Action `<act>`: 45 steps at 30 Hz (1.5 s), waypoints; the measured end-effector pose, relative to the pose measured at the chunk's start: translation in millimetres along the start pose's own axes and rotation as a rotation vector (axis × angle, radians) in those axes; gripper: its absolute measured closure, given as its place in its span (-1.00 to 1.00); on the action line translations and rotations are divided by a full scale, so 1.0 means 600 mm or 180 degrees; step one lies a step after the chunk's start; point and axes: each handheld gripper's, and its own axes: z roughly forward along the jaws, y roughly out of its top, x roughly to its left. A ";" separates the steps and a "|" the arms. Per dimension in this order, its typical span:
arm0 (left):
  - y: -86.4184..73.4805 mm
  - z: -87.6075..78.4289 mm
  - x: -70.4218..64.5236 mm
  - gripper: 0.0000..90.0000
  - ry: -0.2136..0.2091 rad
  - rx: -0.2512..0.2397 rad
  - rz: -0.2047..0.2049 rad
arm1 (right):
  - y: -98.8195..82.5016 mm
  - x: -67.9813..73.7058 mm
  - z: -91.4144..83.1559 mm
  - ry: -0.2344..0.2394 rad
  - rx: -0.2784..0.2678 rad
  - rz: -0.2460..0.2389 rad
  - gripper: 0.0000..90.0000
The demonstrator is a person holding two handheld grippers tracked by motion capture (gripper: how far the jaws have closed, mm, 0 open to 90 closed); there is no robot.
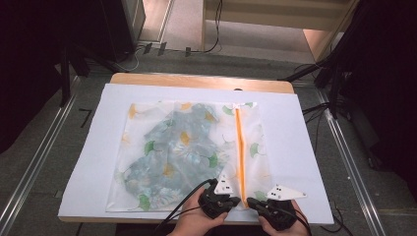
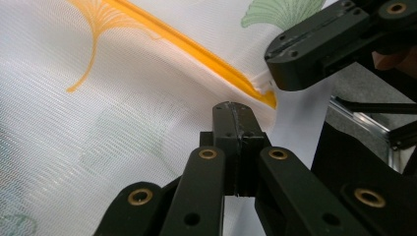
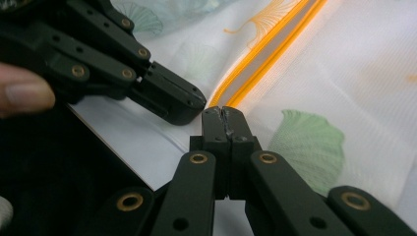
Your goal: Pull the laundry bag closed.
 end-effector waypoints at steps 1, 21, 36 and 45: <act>0.000 0.000 -0.002 1.00 -0.0011 0.0002 0.0006 | 0.000 0.000 0.000 0.0000 0.0000 0.0000 1.00; 0.003 0.009 -0.007 1.00 -0.0089 0.0023 0.0133 | 0.023 0.019 0.022 -0.0437 -0.0002 -0.0172 1.00; 0.004 0.006 0.006 1.00 -0.0226 0.0041 -0.0032 | 0.024 -0.025 0.024 0.0082 -0.0088 0.0342 0.95; 0.006 0.000 0.007 0.93 -0.0197 -0.0061 -0.0063 | -0.008 -0.044 -0.002 -0.0209 -0.0181 0.0319 0.91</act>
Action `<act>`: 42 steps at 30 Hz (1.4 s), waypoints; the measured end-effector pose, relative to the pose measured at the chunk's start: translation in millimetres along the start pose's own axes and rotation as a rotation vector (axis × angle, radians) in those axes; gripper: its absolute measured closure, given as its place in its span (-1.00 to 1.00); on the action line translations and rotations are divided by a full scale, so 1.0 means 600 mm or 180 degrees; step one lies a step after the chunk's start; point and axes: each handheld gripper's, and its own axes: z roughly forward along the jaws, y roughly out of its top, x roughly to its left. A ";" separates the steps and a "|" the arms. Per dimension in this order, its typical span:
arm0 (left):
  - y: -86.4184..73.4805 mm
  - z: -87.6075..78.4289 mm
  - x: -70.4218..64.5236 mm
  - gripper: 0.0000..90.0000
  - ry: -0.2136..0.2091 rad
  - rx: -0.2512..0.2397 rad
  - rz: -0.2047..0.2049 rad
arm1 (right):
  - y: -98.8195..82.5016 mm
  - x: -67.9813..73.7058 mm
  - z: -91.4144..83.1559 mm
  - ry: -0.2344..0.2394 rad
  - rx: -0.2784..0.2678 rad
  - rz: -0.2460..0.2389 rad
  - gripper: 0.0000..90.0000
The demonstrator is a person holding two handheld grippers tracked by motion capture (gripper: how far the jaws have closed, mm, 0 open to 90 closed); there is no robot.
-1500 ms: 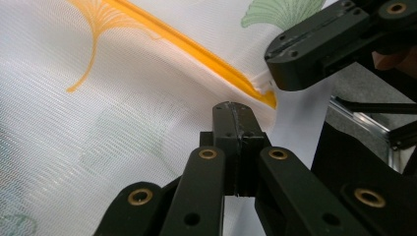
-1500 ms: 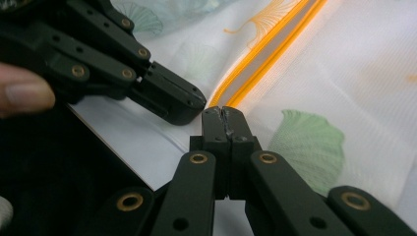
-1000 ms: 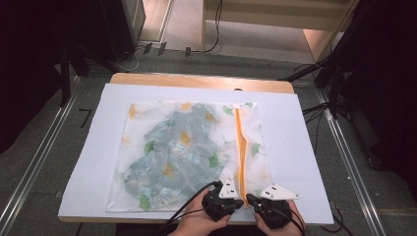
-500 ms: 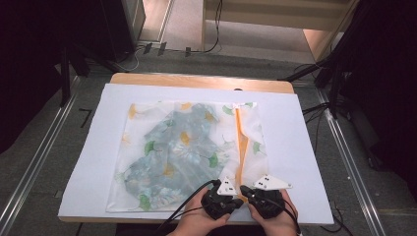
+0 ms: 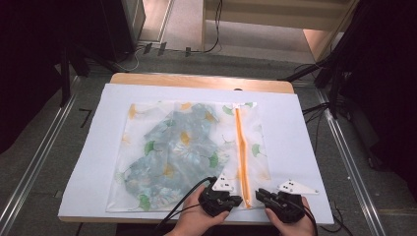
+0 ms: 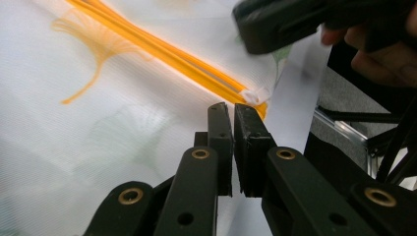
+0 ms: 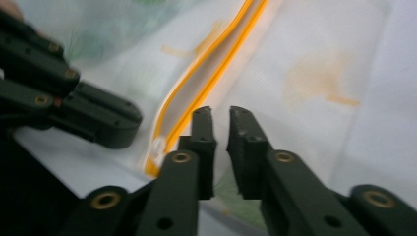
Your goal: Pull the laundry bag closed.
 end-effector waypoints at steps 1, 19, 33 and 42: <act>-0.002 0.005 -0.003 0.95 0.0026 0.0029 0.0041 | -0.003 0.003 0.004 0.0005 0.0097 -0.0054 0.99; 0.005 0.014 -0.007 1.00 0.0219 0.0044 -0.0072 | -0.020 0.025 -0.013 0.0262 0.0079 -0.0216 0.77; 0.005 0.014 -0.003 1.00 0.0179 0.0050 -0.0101 | -0.032 0.058 -0.006 -0.0110 0.0301 -0.0865 0.88; 0.005 0.014 -0.002 1.00 0.0152 0.0044 -0.0119 | -0.026 0.053 -0.014 0.0091 0.0226 -0.0657 1.00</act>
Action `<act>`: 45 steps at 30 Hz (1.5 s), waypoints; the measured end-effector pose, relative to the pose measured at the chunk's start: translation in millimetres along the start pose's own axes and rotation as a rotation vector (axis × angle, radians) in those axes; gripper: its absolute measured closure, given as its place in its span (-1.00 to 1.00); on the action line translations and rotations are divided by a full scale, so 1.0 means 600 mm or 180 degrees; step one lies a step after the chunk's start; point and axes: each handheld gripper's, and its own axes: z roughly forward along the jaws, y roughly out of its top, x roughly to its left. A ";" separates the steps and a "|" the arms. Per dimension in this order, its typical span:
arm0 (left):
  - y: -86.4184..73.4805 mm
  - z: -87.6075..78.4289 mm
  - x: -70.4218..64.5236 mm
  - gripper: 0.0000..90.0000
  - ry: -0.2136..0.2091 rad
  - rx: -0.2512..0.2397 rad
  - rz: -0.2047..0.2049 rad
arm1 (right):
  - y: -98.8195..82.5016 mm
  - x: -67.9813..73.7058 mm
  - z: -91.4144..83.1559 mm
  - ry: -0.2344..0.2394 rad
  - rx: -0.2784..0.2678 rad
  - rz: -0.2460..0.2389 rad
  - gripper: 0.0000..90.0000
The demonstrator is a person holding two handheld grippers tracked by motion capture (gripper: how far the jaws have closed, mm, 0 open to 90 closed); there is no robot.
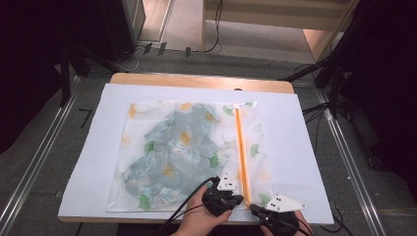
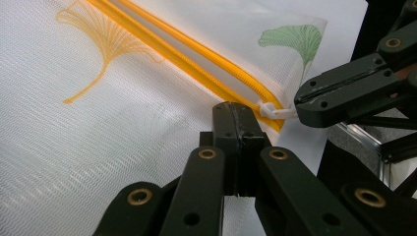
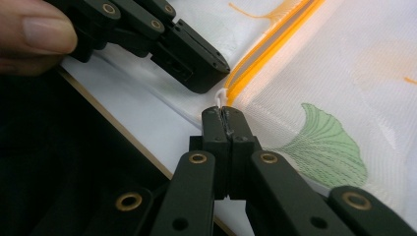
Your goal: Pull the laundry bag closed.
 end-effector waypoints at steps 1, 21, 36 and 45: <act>0.000 0.000 0.000 1.00 -0.0001 0.0002 0.0001 | 0.001 -0.001 0.000 0.0033 -0.0013 0.0027 1.00; -0.004 -0.004 0.001 1.00 0.0037 -0.0063 -0.0072 | 0.000 0.014 0.000 -0.0053 -0.0277 -0.0174 0.77; -0.005 -0.006 0.011 1.00 -0.0068 -0.0061 -0.0236 | 0.003 0.025 0.029 -0.0343 -0.0081 -0.0533 0.67; -0.004 -0.005 0.011 1.00 -0.0071 -0.0042 -0.0178 | 0.004 -0.014 0.013 -0.0111 -0.0186 0.0168 1.00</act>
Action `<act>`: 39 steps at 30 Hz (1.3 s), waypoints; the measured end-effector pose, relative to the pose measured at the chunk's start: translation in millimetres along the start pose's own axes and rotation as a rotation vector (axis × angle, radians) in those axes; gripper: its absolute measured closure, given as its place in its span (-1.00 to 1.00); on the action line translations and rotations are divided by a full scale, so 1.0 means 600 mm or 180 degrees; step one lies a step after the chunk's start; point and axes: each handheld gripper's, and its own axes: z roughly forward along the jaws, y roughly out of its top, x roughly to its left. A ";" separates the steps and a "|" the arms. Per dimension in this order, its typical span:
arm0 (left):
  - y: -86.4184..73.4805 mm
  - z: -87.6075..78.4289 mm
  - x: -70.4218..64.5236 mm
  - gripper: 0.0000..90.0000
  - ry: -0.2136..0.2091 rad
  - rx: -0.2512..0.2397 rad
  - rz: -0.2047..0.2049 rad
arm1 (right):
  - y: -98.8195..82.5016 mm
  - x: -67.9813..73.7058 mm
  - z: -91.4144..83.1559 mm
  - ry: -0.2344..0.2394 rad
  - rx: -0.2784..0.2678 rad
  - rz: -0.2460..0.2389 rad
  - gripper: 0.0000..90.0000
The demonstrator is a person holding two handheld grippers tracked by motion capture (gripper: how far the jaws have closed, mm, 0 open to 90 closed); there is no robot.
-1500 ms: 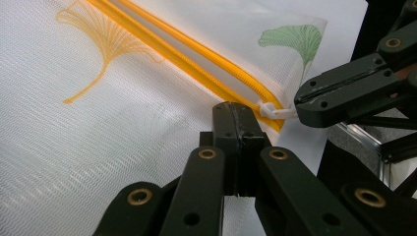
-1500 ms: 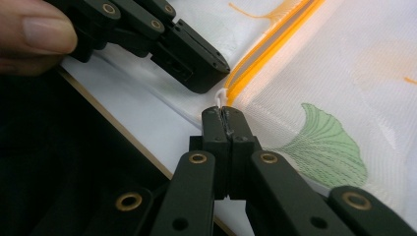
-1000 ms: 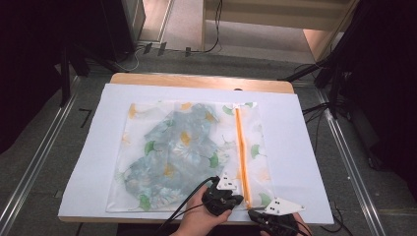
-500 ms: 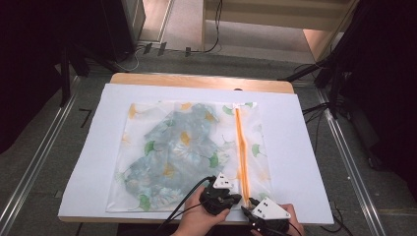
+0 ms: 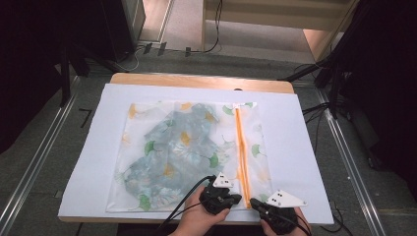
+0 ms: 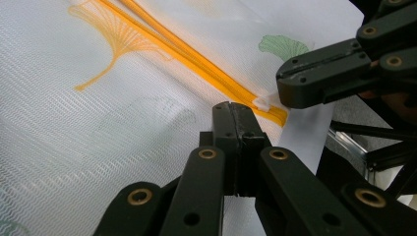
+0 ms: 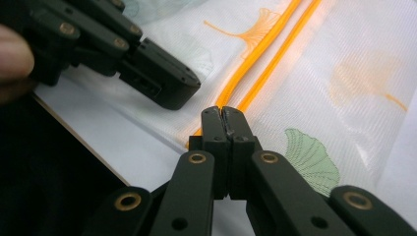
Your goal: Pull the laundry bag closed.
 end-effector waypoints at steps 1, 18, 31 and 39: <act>0.000 0.000 -0.001 1.00 0.0006 0.0001 0.0001 | 0.001 -0.002 0.001 0.0011 -0.0008 0.0036 1.00; -0.007 0.009 -0.030 1.00 0.0002 -0.0001 0.0368 | 0.010 -0.003 0.008 0.0132 0.0089 0.0275 1.00; -0.007 0.009 -0.025 1.00 -0.0057 0.0024 0.0301 | 0.067 -0.022 0.037 0.0046 0.0279 0.0172 1.00; -0.006 0.010 -0.022 1.00 -0.0103 0.0035 0.0234 | 0.136 -0.085 0.085 -0.0060 0.0166 0.0183 1.00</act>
